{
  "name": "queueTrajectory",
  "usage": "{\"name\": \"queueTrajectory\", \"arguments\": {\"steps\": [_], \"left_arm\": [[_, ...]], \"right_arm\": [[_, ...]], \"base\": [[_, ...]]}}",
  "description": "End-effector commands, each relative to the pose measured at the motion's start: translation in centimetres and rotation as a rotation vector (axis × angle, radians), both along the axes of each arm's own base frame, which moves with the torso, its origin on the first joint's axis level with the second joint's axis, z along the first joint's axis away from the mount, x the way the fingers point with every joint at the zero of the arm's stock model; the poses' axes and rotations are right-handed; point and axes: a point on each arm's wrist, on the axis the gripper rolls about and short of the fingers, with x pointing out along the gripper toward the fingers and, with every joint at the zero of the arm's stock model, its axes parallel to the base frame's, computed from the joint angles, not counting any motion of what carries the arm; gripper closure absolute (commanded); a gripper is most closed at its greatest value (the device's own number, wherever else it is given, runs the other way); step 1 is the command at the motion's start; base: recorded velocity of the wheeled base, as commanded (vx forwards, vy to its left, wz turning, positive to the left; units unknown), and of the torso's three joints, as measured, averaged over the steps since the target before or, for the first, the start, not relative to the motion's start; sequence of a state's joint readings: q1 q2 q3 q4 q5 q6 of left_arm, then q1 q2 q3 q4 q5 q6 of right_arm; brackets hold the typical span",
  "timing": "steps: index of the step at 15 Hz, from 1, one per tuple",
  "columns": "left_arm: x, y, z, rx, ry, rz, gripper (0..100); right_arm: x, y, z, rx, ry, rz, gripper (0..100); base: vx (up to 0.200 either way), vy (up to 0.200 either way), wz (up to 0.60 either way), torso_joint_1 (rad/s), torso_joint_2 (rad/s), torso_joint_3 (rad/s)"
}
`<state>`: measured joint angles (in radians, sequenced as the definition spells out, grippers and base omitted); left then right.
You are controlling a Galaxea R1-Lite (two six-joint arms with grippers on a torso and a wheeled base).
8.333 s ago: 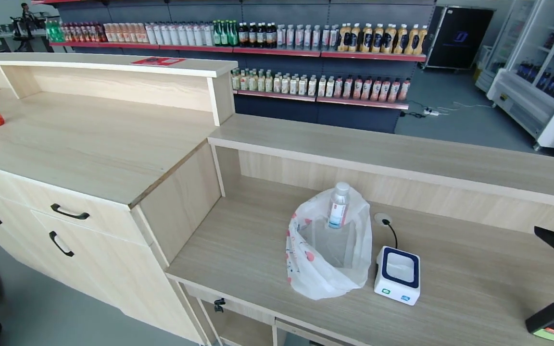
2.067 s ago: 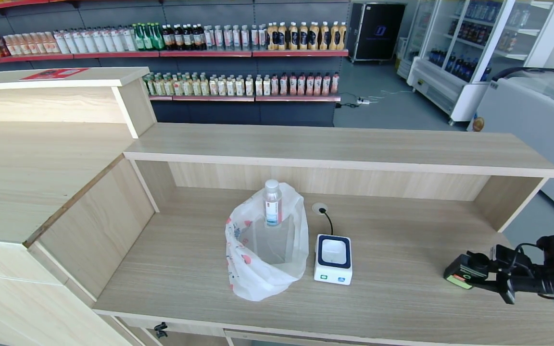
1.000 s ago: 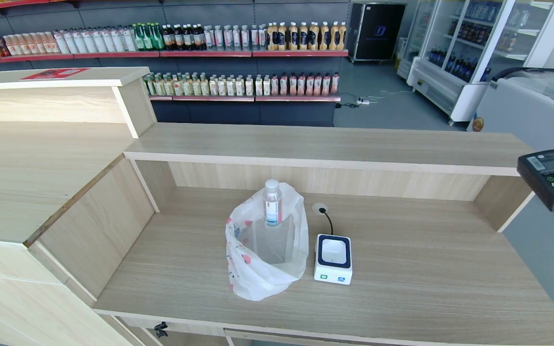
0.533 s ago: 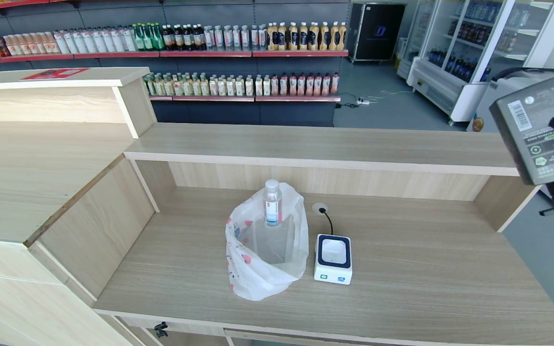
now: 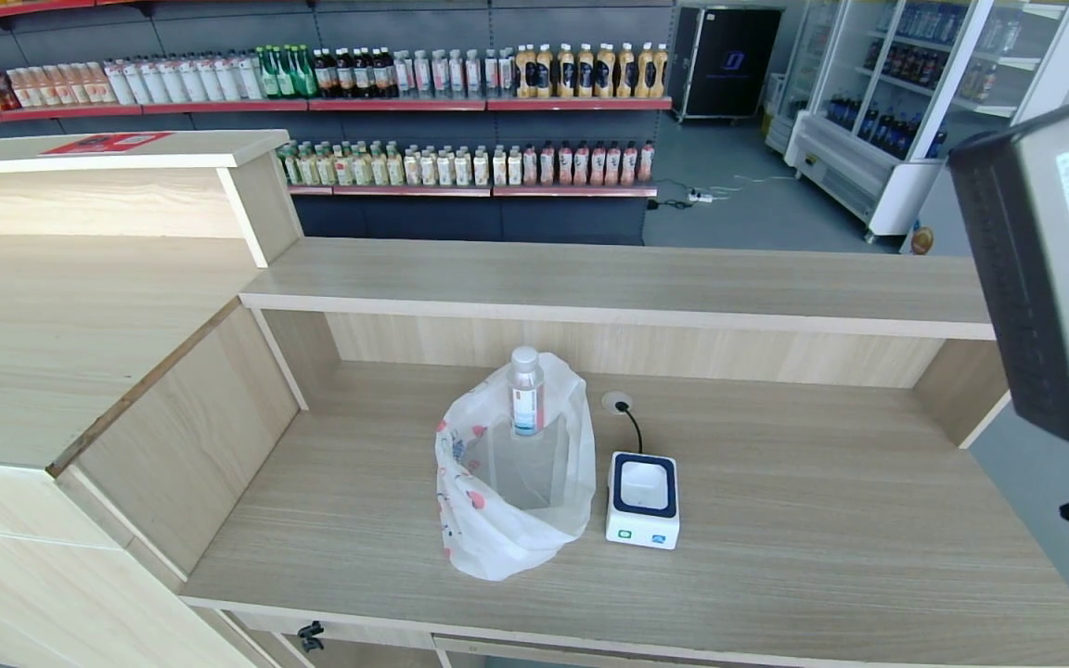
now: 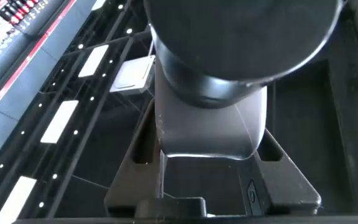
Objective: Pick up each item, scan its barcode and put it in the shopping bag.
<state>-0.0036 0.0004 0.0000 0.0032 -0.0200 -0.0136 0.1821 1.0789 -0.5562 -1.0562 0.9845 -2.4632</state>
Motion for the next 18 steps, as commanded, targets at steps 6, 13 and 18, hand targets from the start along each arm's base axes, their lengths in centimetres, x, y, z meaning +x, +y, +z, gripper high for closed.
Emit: {"name": "queueTrajectory", "arguments": {"steps": [6, 13, 18], "left_arm": [[0.0, 0.0, 0.0, 0.0, 0.001, 0.001, 0], [0.0, 0.0, 0.0, 0.0, 0.001, 0.001, 0], [0.0, 0.0, 0.0, 0.0, 0.001, 0.001, 0]], "right_arm": [[-1.4, 1.2, -0.9, 0.015, 0.066, 0.128, 100], [-3.7, 0.9, -2.6, -0.002, 0.163, 0.172, 100], [-4.4, 0.7, -3.7, -0.034, 0.231, 0.146, 100]], "base": [[0.0, 0.0, 0.0, 0.0, 0.0, 0.0], [0.0, 0.0, 0.0, 0.0, 0.0, 0.0], [0.0, 0.0, 0.0, 0.0, 0.0, 0.0]]}}
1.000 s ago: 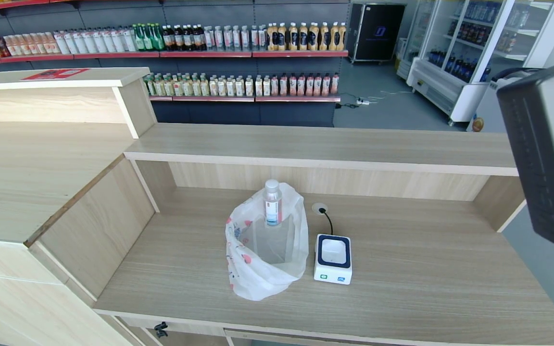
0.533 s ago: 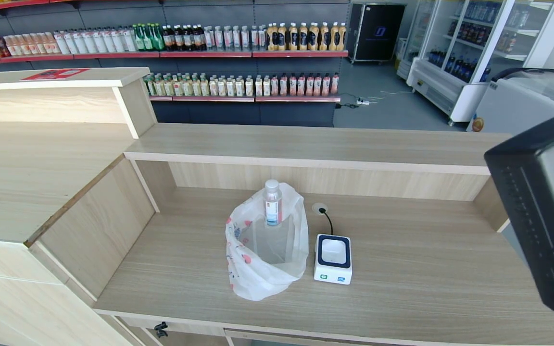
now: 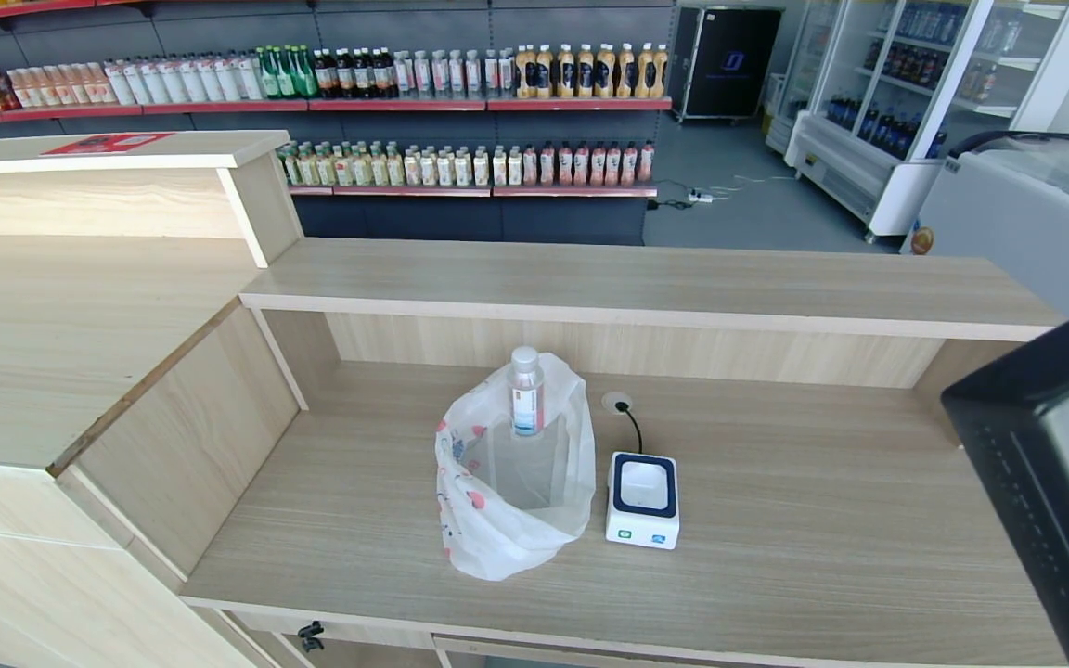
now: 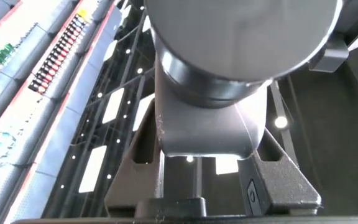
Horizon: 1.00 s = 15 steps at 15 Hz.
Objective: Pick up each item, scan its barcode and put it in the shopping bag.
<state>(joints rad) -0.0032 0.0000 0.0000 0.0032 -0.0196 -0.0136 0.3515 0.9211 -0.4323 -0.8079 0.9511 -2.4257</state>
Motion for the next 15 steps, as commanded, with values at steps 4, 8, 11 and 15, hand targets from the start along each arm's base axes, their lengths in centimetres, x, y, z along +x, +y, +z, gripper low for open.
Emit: {"name": "queueTrajectory", "arguments": {"steps": [4, 8, 11, 15], "left_arm": [[0.01, 0.0, 0.0, 0.0, 0.001, 0.0, 0], [0.01, 0.0, 0.0, 0.0, 0.001, 0.0, 0], [0.01, 0.0, 0.0, 0.0, 0.001, 0.0, 0], [0.01, 0.0, 0.0, 0.0, 0.001, 0.0, 0]], "right_arm": [[-0.59, -0.21, -0.15, -0.015, -0.015, -0.013, 100], [-0.58, -0.22, -0.21, -0.017, -0.011, -0.011, 100], [-0.43, -0.17, -0.27, -0.019, -0.007, -0.011, 100], [-0.36, -0.22, -0.33, -0.021, -0.002, -0.014, 100]], "base": [[0.0, 0.0, 0.0, 0.0, 0.0, 0.0], [0.0, 0.0, 0.0, 0.0, 0.0, 0.0], [0.0, 0.0, 0.0, 0.0, 0.0, 0.0], [0.0, 0.0, 0.0, 0.0, 0.0, 0.0]]}}
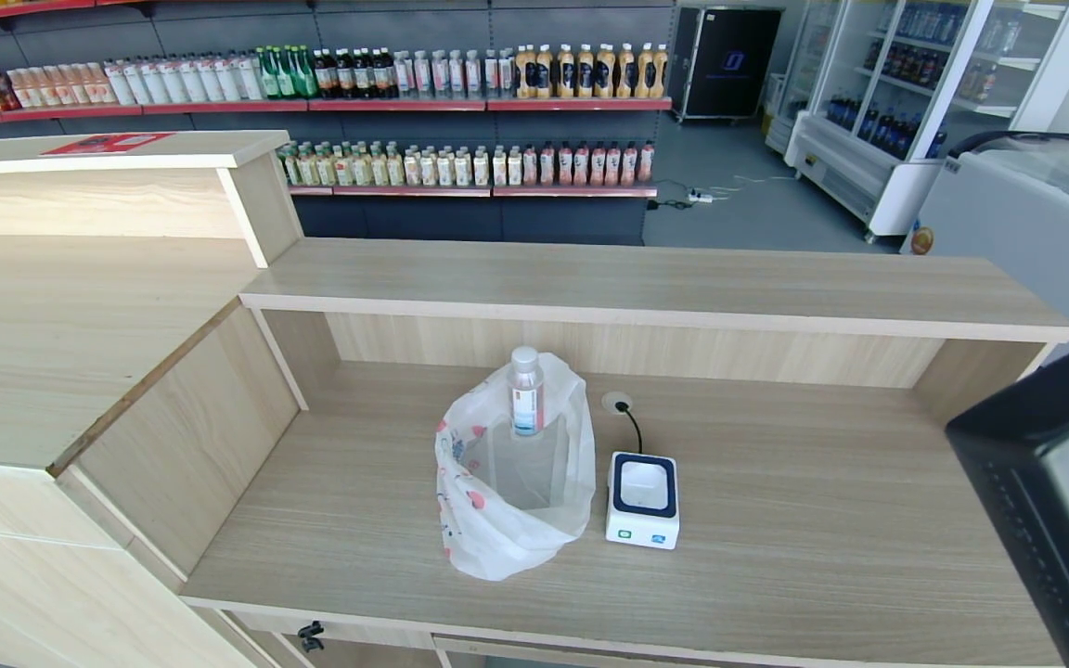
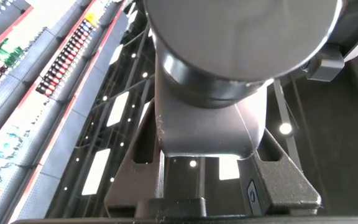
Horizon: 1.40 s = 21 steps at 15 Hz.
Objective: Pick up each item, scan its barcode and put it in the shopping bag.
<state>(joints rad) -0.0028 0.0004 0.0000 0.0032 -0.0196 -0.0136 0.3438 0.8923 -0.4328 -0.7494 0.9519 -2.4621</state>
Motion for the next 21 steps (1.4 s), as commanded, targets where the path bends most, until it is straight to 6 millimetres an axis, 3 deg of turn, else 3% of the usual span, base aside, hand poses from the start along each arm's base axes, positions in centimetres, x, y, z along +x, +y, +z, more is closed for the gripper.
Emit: {"name": "queueTrajectory", "arguments": {"steps": [1, 6, 8, 9, 10, 11, 12, 14, 15, 17, 19, 21], "left_arm": [[0.0, 0.0, 0.0, 0.0, 0.001, -0.001, 0], [0.0, 0.0, 0.0, 0.0, 0.001, -0.001, 0], [0.0, 0.0, 0.0, 0.0, 0.001, -0.001, 0], [0.0, 0.0, 0.0, 0.0, 0.001, -0.001, 0], [0.0, 0.0, 0.0, 0.0, 0.001, -0.001, 0], [0.0, 0.0, 0.0, 0.0, 0.001, -0.001, 0], [0.0, 0.0, 0.0, 0.0, 0.001, -0.001, 0], [0.0, 0.0, 0.0, 0.0, 0.001, -0.001, 0], [0.0, 0.0, 0.0, 0.0, 0.001, -0.001, 0], [0.0, 0.0, 0.0, 0.0, 0.001, -0.001, 0], [0.0, 0.0, 0.0, 0.0, 0.001, -0.001, 0], [0.0, 0.0, 0.0, 0.0, 0.001, -0.001, 0]], "right_arm": [[0.2, 0.1, -0.1, -0.002, 0.006, -0.001, 100], [0.4, 0.2, -0.1, -0.006, 0.016, 0.01, 100], [2.5, 0.9, 1.8, 0.031, 0.098, -0.007, 100], [4.0, 0.6, 2.7, 0.098, 0.235, -0.103, 100], [5.3, -0.5, 2.2, 0.21, 0.481, -0.318, 100], [5.4, -1.0, 1.8, 0.27, 0.593, -0.418, 100], [4.6, -2.7, 1.6, 0.546, 0.921, -0.692, 100], [3.5, -4.7, 1.1, 0.945, 1.231, -0.897, 100], [3.1, -5.6, 0.5, 1.152, 1.326, -0.974, 100], [3.0, -6.4, -0.9, 1.354, 1.45, -1.07, 100], [3.8, -6.8, -1.4, 1.584, 1.582, -1.009, 100], [4.1, -6.7, -3.0, 1.596, 1.658, -1.042, 100]], "base": [[0.0, 0.0, 0.0, 0.0, 0.0, 0.0], [0.0, 0.0, 0.0, 0.0, 0.0, 0.0], [0.0, 0.0, 0.0, 0.0, 0.0, 0.0], [0.0, 0.0, 0.0, 0.0, 0.0, 0.0], [0.0, 0.0, 0.0, 0.0, 0.0, 0.0], [0.0, 0.0, 0.0, 0.0, 0.0, 0.0], [0.0, 0.0, 0.0, 0.0, 0.0, 0.0], [0.0, 0.0, 0.0, 0.0, 0.0, 0.0], [0.0, 0.0, 0.0, 0.0, 0.0, 0.0], [0.0, 0.0, 0.0, 0.0, 0.0, 0.0], [0.0, 0.0, 0.0, 0.0, 0.0, 0.0], [0.0, 0.0, 0.0, 0.0, 0.0, 0.0]]}}
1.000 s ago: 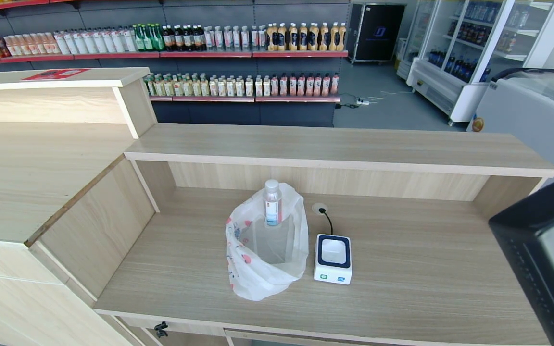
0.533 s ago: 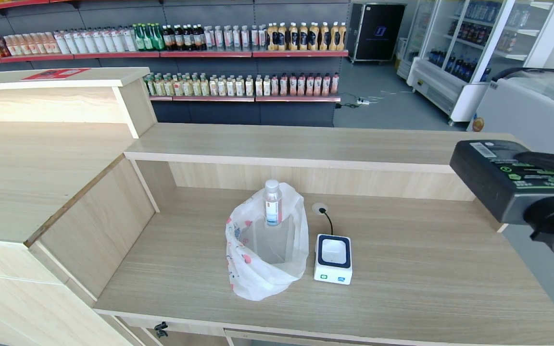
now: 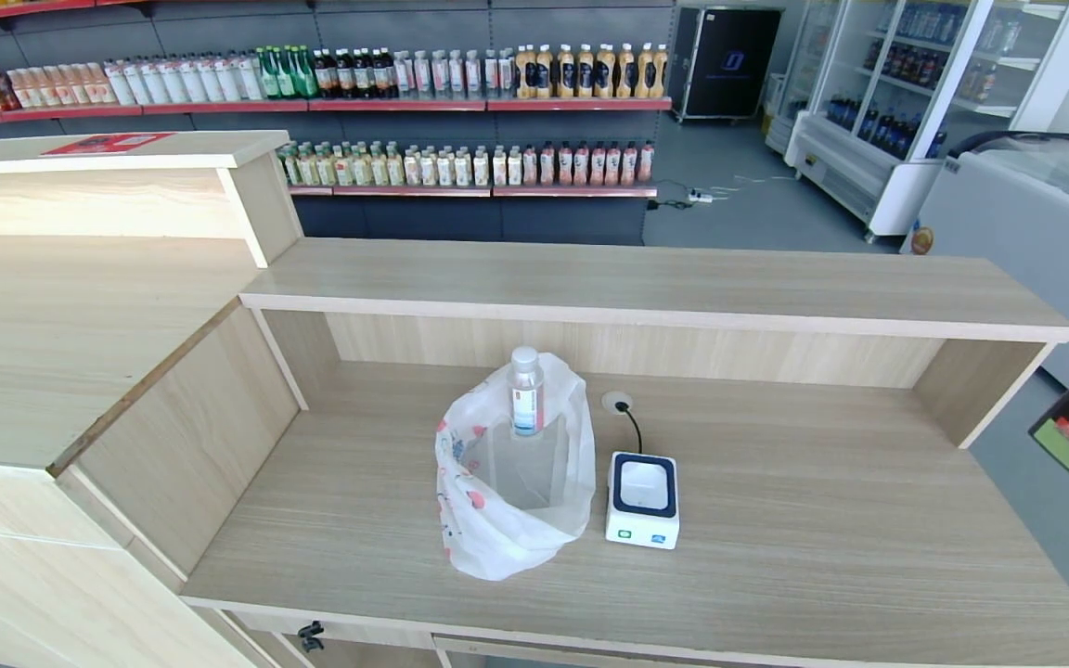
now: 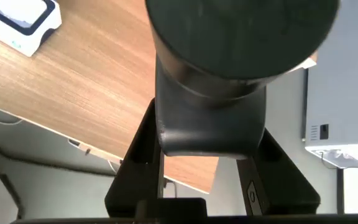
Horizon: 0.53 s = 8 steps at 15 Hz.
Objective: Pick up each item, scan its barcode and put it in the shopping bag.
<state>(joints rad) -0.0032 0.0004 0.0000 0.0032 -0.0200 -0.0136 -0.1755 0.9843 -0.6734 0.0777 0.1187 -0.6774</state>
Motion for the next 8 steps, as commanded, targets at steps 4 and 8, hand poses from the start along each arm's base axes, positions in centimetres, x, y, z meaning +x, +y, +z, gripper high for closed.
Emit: {"name": "queueTrajectory", "arguments": {"steps": [4, 8], "left_arm": [[0.0, 0.0, 0.0, 0.0, 0.001, 0.0, 0], [0.0, 0.0, 0.0, 0.0, 0.001, 0.0, 0]], "right_arm": [[0.1, 1.3, -2.3, 0.215, 0.08, 0.027, 100], [3.2, 2.3, -2.4, 0.345, 0.099, -0.077, 100]], "base": [[0.0, 0.0, 0.45, 0.002, 0.0, 0.003], [0.0, 0.0, 0.6, 0.004, 0.0, 0.002]]}}
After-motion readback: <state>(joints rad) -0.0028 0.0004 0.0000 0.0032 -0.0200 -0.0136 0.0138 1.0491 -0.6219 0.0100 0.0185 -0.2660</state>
